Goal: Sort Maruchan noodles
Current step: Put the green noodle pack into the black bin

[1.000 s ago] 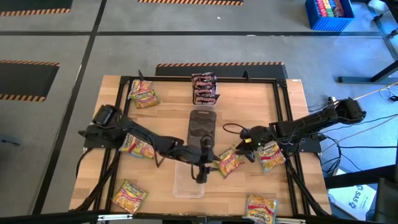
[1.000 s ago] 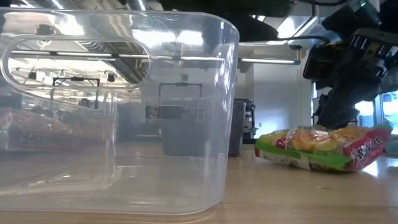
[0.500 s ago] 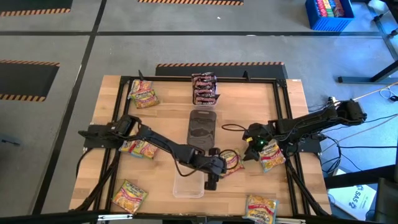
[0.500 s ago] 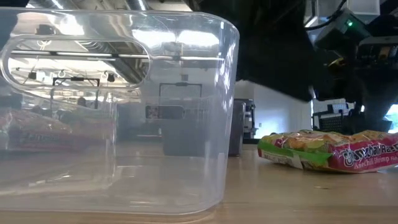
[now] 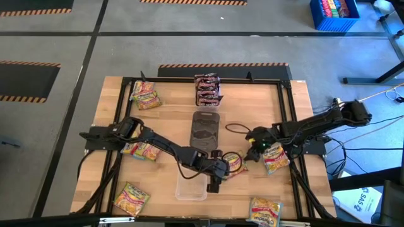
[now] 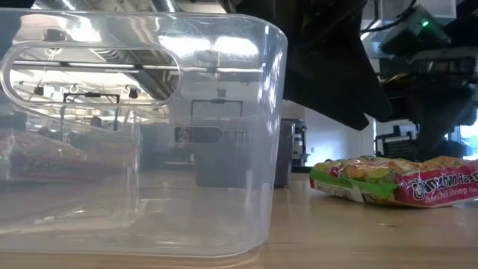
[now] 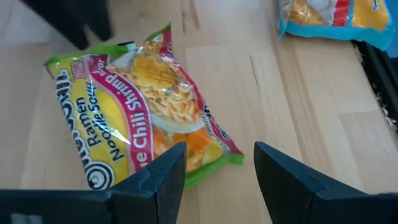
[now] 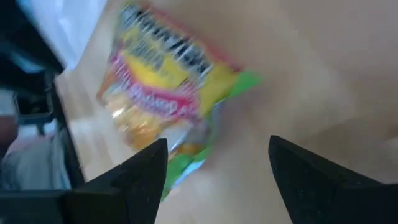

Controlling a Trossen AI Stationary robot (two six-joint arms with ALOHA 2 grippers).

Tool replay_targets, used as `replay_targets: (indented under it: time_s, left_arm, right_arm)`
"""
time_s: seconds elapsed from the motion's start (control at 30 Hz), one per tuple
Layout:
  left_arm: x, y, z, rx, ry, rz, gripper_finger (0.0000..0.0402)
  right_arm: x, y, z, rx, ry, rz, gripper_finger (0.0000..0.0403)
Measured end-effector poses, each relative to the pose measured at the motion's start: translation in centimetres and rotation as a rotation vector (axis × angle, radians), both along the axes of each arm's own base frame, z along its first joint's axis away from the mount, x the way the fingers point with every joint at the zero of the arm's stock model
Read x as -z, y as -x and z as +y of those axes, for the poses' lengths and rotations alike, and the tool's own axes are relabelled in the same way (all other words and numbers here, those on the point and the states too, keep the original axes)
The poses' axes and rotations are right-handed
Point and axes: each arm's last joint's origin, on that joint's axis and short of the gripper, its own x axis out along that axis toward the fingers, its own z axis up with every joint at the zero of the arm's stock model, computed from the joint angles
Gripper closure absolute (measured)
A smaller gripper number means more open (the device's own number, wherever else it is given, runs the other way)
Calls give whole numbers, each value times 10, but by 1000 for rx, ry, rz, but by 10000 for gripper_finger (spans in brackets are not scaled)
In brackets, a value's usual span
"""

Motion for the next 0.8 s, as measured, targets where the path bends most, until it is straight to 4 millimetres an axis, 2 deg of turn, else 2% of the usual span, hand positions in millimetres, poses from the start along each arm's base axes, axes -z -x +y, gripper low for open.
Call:
replay_targets:
  time_s: [0.23,0.57,0.8]
  left_arm:
    - [0,-1,4,-47,57,13,220]
    - [-3,-4,16,-125,80,48,220]
    - [12,0,17,-150,10,132,220]
  right_arm:
    - [1,3,15,-28,64,-4,143]
    - [1,3,14,24,110,-8,143]
    - [1,2,13,61,153,-17,143]
